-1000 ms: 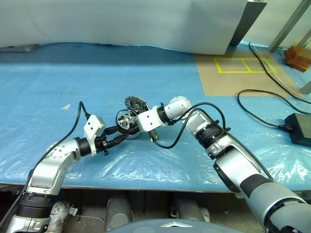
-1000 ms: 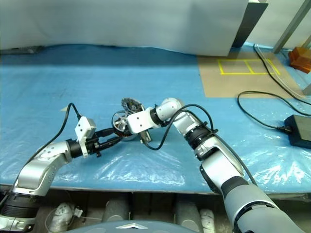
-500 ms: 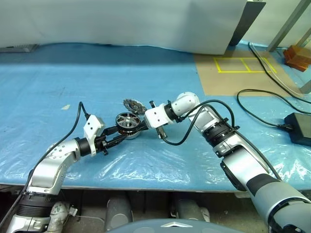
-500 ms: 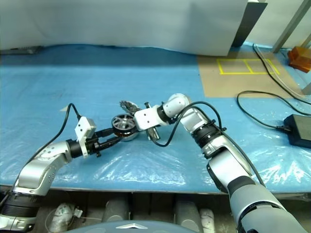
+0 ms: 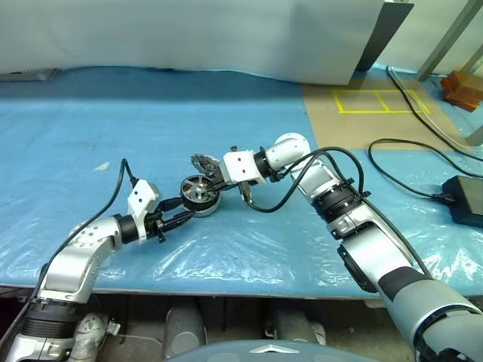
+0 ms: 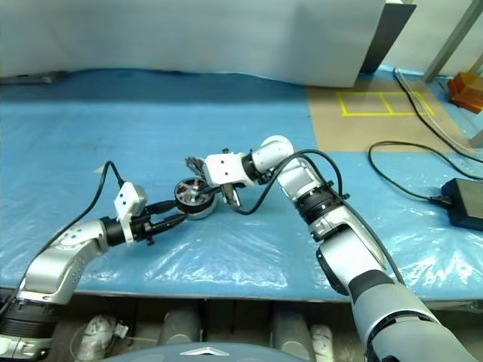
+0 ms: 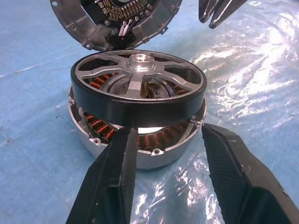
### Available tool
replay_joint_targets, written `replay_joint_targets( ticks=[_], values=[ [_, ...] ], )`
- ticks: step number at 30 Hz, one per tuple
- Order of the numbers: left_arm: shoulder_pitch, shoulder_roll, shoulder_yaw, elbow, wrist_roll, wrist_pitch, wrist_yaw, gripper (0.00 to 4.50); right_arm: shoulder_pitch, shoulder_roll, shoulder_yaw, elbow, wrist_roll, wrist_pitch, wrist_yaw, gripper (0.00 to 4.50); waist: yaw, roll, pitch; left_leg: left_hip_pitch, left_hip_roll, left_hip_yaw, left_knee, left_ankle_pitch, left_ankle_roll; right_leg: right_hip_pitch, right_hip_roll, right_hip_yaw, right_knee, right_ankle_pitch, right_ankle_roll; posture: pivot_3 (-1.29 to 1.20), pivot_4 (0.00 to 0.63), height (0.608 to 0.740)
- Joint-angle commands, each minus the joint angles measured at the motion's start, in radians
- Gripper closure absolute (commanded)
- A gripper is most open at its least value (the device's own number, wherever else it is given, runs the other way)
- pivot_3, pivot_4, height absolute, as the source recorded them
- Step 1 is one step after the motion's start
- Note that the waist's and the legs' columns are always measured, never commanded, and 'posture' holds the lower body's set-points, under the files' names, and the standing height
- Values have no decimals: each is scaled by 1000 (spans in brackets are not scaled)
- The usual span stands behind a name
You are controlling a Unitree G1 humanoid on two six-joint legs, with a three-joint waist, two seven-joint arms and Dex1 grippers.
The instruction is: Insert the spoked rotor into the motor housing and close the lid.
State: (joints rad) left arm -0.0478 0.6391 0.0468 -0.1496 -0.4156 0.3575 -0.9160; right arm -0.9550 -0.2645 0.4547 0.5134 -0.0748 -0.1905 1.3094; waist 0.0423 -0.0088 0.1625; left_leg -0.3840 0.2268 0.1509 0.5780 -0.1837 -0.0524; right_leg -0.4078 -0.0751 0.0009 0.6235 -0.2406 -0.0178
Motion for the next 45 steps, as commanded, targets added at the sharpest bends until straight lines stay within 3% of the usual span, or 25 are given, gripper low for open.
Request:
replay_joint_targets(
  ticks=[1, 8, 16, 19, 22, 24, 34, 38, 45],
  values=[
    [49, 65, 24, -36, -3, 18, -47, 2207, -2, 8, -11, -30, 11, -8, -11, 4479, -2, 0, 0, 0, 0, 0, 0, 0, 0, 0, 0, 0, 0, 0, 0, 0, 150, 740],
    [100, 178, 27, -7, 47, -20, -102, 2207, 15, 14, -5, -38, 6, -13, -22, 4479, 3, 0, 0, 0, 0, 0, -1, 0, 0, 0, 0, 0, 0, 0, 0, 0, 150, 740],
    [21, 81, 81, -28, -22, -15, -34, 2207, 11, 57, -70, -58, 53, 68, -94, 4479, 2, 1, 0, 0, 0, 0, -1, 0, 0, 0, 0, 0, 0, 0, 0, 0, 150, 740],
    [-19, 15, 101, -50, -57, 12, 31, 2207, 46, 128, -163, -124, 143, 292, -220, 4479, 0, 1, 0, 0, 0, 0, -1, 0, 0, 0, 0, 0, 0, 0, 0, 0, 150, 740],
    [-20, -15, 103, -82, -76, 37, 58, 2207, 128, 169, -211, -211, 228, 558, -276, 4479, 2, 0, 0, 0, 0, 0, -2, 0, -1, 0, 0, 0, 0, 0, 0, 0, 150, 740],
    [-13, -15, 102, -90, -77, 45, 61, 2207, 152, 184, -231, -230, 265, 641, -294, 4479, 2, 0, 0, 0, 0, 0, -3, 0, -1, 0, 0, 0, 0, 0, 0, 0, 150, 740],
    [-51, 24, 139, -29, -76, 39, 51, 2207, 192, 274, -216, -164, 278, 716, -396, 4479, 1, 1, 1, 2, -1, 0, -5, 0, -1, -1, 0, 0, 0, 0, 0, 0, 150, 740],
    [-38, 24, 141, -55, -93, 44, 34, 2207, 214, 280, -157, -82, 199, 643, -446, 4479, 2, 1, 0, 1, -2, 0, -5, 0, -1, 0, -1, 0, -2, 0, 0, 0, 150, 740],
    [1, 28, 132, -83, -78, 13, 10, 2207, 215, 290, -200, -61, 231, 599, -472, 4479, 1, 1, 1, 2, -2, 0, -6, 0, -1, 0, -1, 0, -1, 0, 0, 0, 150, 740]
  ],
)
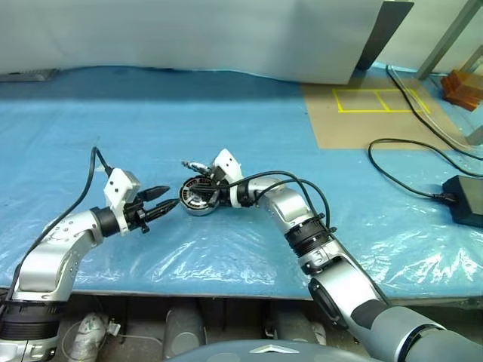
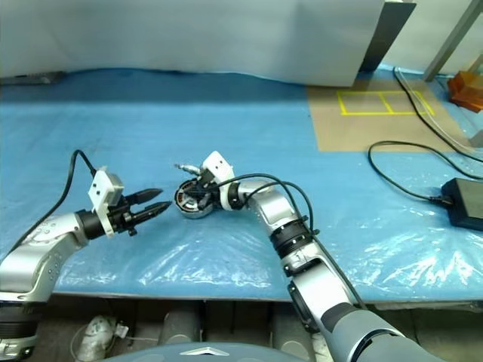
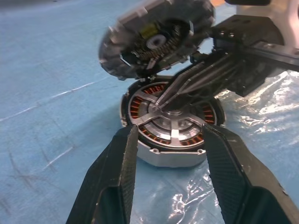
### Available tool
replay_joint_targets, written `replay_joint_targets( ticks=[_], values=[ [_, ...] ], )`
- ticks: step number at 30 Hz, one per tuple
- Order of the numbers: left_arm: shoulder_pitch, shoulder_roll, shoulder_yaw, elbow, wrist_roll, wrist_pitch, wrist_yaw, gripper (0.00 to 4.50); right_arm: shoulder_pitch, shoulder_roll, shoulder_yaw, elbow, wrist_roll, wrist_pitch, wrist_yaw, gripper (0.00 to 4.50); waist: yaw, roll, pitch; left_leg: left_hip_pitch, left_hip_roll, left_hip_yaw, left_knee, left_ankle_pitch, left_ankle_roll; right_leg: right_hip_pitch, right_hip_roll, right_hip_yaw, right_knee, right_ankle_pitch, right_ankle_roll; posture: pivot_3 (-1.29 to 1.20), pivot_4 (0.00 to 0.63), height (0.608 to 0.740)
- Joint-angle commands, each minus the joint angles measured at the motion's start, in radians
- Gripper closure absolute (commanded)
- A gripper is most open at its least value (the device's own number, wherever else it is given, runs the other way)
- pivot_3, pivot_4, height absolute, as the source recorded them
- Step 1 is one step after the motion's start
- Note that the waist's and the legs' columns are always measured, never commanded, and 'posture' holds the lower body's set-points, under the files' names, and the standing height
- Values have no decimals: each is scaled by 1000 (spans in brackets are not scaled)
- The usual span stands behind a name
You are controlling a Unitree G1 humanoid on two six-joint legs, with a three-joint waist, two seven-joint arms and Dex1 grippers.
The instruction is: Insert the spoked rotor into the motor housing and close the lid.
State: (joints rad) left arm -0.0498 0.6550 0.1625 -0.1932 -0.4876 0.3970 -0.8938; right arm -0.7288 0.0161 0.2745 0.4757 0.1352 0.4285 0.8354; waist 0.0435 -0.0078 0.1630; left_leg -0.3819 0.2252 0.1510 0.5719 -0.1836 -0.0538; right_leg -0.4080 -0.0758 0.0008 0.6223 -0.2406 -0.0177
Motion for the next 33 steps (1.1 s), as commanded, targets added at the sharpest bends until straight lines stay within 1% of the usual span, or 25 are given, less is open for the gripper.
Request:
replay_joint_targets(
  ticks=[1, 6, 9, 10, 11, 13, 15, 17, 19, 24, 26, 28, 30, 33],
  values=[
    [3, 12, 18, -37, -6, -27, -14, 2207, -11, 7, -22, -30, 25, -22, 6, 4479, 0, 0, 0, 0, 0, 0, 0, 0, 0, 0, 0, 0, 0, 0, 0, 0, 150, 740],
    [-9, 10, 14, -22, 1, -29, -12, 2207, -18, 14, -50, -71, 62, -15, 17, 4479, 0, 0, 0, 0, 0, 0, 0, 0, 0, 0, 0, 0, 0, 0, 0, 0, 150, 740],
    [-18, 2, 3, -19, 4, -28, -10, 2207, -29, 24, -70, -47, 82, 12, 12, 4479, 0, 0, 0, 0, 0, 0, 0, 0, 0, 0, 0, 0, 0, 0, 0, 0, 150, 740],
    [-20, 0, 0, -18, 5, -28, -9, 2207, -27, 19, -58, -33, 71, 15, 19, 4479, 0, 0, 0, 0, 0, 0, 0, 0, 0, 0, 0, 0, 0, 0, 0, 0, 150, 740],
    [-22, -1, -2, -17, 7, -28, -10, 2207, -19, 1, -10, 0, 16, -17, 20, 4479, 0, 0, 0, 0, 0, 0, 0, 0, 0, 0, 0, 0, 0, 0, 0, 0, 150, 740],
    [-25, -1, -5, -13, 8, -28, -11, 2207, -10, -34, 81, 104, -107, -85, -23, 4479, 0, 0, 0, 0, 0, 0, 0, 0, 0, 0, 0, 0, 0, 0, 0, 0, 150, 740],
    [-30, 1, -8, -6, 11, -30, -14, 2207, -5, -55, 102, 161, -139, -108, -28, 4479, -1, 2, -1, 1, 0, 0, 0, 0, 0, 1, 0, 0, 0, 0, 0, 0, 150, 740],
    [-31, 3, -10, 0, 14, -33, -16, 2207, -6, -64, 100, 169, -140, -113, -22, 4479, -1, 3, -2, 6, 0, 1, -1, 0, 0, 5, 0, 1, 0, 0, 0, 0, 150, 740],
    [-29, 3, -11, -1, 14, -33, -17, 2207, -7, -67, 78, 133, -113, -99, -4, 4479, 0, 3, -2, 9, 0, 1, -1, 0, 0, 8, 0, 2, 0, -1, 0, 0, 150, 740],
    [-28, 0, -12, 2, 15, -35, -18, 2207, 13, -85, -17, -100, 63, 2, 124, 4479, 5, 3, -2, 8, 0, 2, 0, 0, 0, 7, 0, 3, -1, -1, 0, 0, 150, 740],
    [-30, -2, -15, 4, 15, -34, -18, 2207, 12, -133, -46, -186, 152, 128, 206, 4479, 4, 3, -2, 5, 0, 2, 0, 0, 0, 4, 0, 2, -1, -1, 0, 0, 150, 740],
    [-32, -2, -19, 4, 15, -34, -24, 2207, 21, -204, -48, -246, 214, 219, 301, 4479, 5, 3, -2, 3, 0, 1, 0, 0, 0, 2, 1, 2, 0, 0, 0, 0, 150, 740],
    [-37, -4, -22, 7, 17, -35, -27, 2207, 20, -270, -44, -226, 199, 200, 342, 4479, 6, 3, -2, 3, 0, 1, -1, 0, 0, 2, 1, 1, -1, 1, 3, 0, 150, 740],
    [-40, -8, -20, 11, 16, -38, -24, 2207, -40, -312, -104, -102, 167, 130, 277, 4479, 6, 3, -2, 2, 0, 1, -1, 0, 0, 2, 0, 1, -1, 0, 0, 0, 150, 740]
  ],
)
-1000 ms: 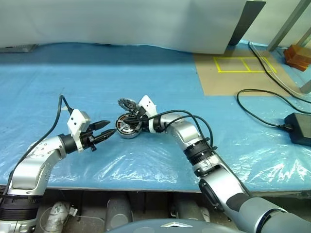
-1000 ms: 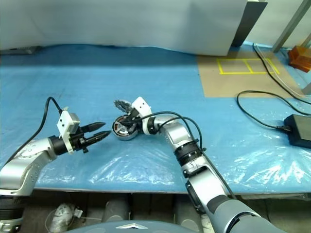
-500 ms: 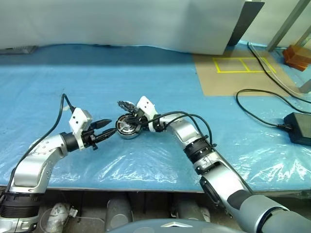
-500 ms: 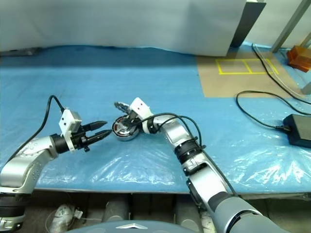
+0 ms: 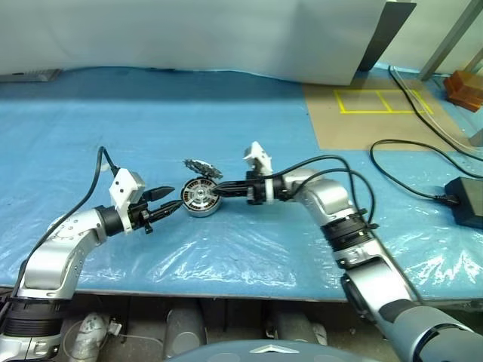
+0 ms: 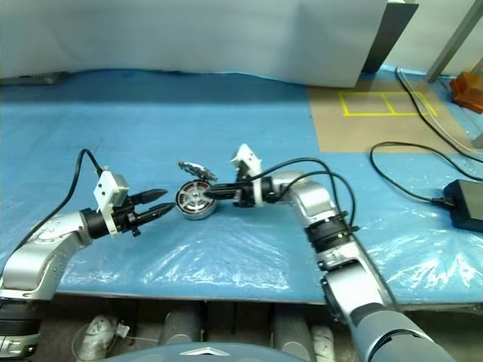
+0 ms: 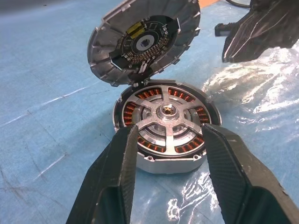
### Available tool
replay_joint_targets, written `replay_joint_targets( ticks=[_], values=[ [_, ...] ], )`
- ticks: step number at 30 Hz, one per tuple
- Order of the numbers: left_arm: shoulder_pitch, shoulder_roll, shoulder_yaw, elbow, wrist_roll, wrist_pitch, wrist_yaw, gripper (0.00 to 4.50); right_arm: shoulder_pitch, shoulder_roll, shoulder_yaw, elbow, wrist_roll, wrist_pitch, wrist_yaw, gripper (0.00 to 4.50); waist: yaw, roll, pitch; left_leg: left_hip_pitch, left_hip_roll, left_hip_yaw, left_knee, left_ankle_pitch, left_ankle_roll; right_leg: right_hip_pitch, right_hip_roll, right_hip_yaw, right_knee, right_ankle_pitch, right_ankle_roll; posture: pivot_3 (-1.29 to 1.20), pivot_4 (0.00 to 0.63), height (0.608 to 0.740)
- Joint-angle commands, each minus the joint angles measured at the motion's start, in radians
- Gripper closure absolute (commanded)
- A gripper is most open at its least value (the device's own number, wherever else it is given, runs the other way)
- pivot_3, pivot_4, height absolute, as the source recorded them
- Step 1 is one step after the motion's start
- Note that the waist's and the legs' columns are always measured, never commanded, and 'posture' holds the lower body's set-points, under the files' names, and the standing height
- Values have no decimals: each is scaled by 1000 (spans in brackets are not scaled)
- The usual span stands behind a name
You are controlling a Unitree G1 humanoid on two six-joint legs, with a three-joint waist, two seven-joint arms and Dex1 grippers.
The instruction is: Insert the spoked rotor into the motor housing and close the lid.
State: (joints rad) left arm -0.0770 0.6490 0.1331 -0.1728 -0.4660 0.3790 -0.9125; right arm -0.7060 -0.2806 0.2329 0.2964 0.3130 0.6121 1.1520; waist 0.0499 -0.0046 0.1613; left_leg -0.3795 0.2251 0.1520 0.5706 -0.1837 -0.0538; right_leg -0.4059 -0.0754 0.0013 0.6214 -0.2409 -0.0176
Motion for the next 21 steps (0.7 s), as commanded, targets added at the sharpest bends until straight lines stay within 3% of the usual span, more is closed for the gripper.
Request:
replay_joint_targets(
  ticks=[1, 5, 8, 16, 21],
  values=[
    [-13, -5, 11, -9, -9, -18, -1, 2207, -91, -18, -87, 124, -18, -77, -73, 4479, -2, 0, 0, 0, 0, 0, 0, 0, 0, 0, 0, 0, 0, 0, 0, 0, 150, 740],
    [-18, -9, 11, -3, -9, -18, -3, 2207, -208, -3, -200, 283, 11, -150, -151, 4479, -8, 0, 0, 0, 0, 1, 1, 0, 0, -2, 0, 2, 1, 0, -1, 0, 150, 740],
    [-26, -13, 2, 5, -5, -20, -5, 2207, -308, 62, -239, 418, -41, -285, -309, 4479, -10, 1, 0, 0, 0, 1, 1, 0, 0, -2, 0, 2, 1, 0, -1, 0, 150, 740],
    [-58, -14, -10, 28, 2, -10, -6, 2207, -378, 252, -162, 474, -89, -288, -313, 4479, -5, 1, 0, -6, 1, 1, -1, 0, 1, -7, 0, -1, 1, -2, -4, 0, 150, 740],
    [-38, -14, -3, 7, 1, -10, -4, 2207, -347, 271, -119, 418, -97, -264, -253, 4479, 5, 0, 0, -14, 1, 0, 2, 0, 0, -12, 0, -3, 2, 0, 0, 0, 150, 740]
  ],
)
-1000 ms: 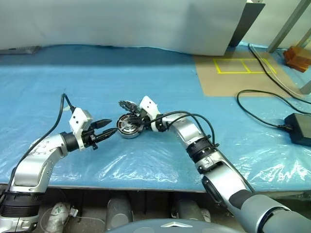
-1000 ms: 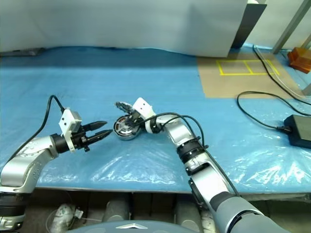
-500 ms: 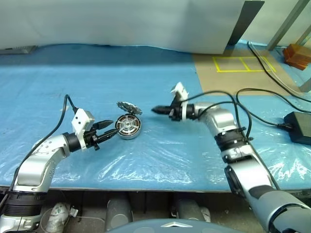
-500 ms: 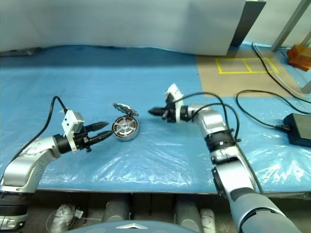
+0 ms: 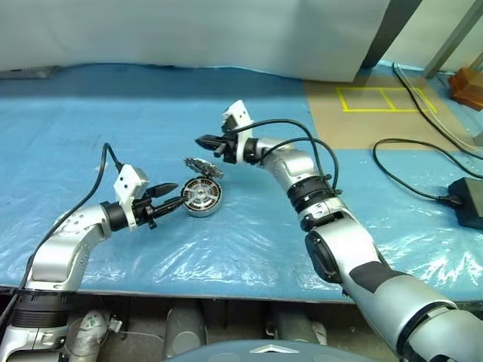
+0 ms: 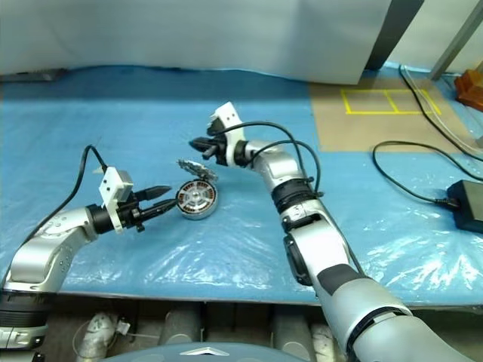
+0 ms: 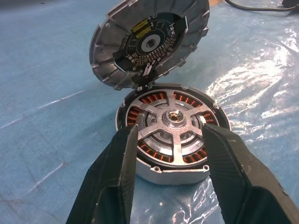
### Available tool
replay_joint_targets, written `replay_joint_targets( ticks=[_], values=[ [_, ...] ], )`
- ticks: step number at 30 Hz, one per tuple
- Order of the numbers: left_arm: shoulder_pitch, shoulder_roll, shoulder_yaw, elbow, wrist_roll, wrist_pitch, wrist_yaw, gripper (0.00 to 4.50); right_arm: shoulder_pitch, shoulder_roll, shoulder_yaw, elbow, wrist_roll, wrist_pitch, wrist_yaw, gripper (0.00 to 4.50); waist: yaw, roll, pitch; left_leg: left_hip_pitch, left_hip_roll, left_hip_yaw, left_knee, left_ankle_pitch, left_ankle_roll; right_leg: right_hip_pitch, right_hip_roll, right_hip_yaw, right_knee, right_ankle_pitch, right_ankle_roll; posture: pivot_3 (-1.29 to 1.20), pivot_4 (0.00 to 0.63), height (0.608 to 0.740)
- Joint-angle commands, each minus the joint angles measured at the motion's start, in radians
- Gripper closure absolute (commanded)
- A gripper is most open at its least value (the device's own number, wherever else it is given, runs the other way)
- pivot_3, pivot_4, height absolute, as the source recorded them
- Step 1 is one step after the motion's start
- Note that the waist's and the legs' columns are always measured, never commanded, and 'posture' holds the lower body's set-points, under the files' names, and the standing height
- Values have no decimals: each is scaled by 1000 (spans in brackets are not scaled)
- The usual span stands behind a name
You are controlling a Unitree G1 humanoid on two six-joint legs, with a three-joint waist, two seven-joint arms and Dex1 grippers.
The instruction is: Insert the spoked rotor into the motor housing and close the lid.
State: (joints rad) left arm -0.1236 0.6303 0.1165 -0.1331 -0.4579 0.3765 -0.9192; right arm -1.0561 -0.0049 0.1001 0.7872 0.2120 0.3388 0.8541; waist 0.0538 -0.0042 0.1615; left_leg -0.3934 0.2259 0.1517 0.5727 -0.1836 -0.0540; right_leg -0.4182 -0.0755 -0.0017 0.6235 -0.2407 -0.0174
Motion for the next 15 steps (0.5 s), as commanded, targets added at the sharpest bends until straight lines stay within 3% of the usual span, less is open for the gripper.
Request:
replay_joint_targets(
  ticks=[1, 7, 15],
  values=[
    [15, 6, 18, -37, -10, -6, 4, 2207, 26, -14, 35, -121, 13, 35, 90, 4479, 1, 0, 0, 0, 0, 0, 0, 0, 0, 0, 0, 0, 0, 0, 0, 0, 150, 740],
    [50, 12, 25, -63, -13, -3, 12, 2207, 174, -91, 183, -302, -15, 98, 268, 4479, 2, 0, 0, 1, 0, -1, 0, 0, 0, 1, 0, 0, 1, 0, 1, 0, 150, 740],
    [52, 13, 26, -77, -13, 8, 19, 2207, 235, -38, 236, -206, -83, 44, 187, 4479, -8, 0, 0, 4, 0, 0, 2, 0, 0, 1, 0, 2, 3, -2, -3, 0, 150, 740]
  ],
)
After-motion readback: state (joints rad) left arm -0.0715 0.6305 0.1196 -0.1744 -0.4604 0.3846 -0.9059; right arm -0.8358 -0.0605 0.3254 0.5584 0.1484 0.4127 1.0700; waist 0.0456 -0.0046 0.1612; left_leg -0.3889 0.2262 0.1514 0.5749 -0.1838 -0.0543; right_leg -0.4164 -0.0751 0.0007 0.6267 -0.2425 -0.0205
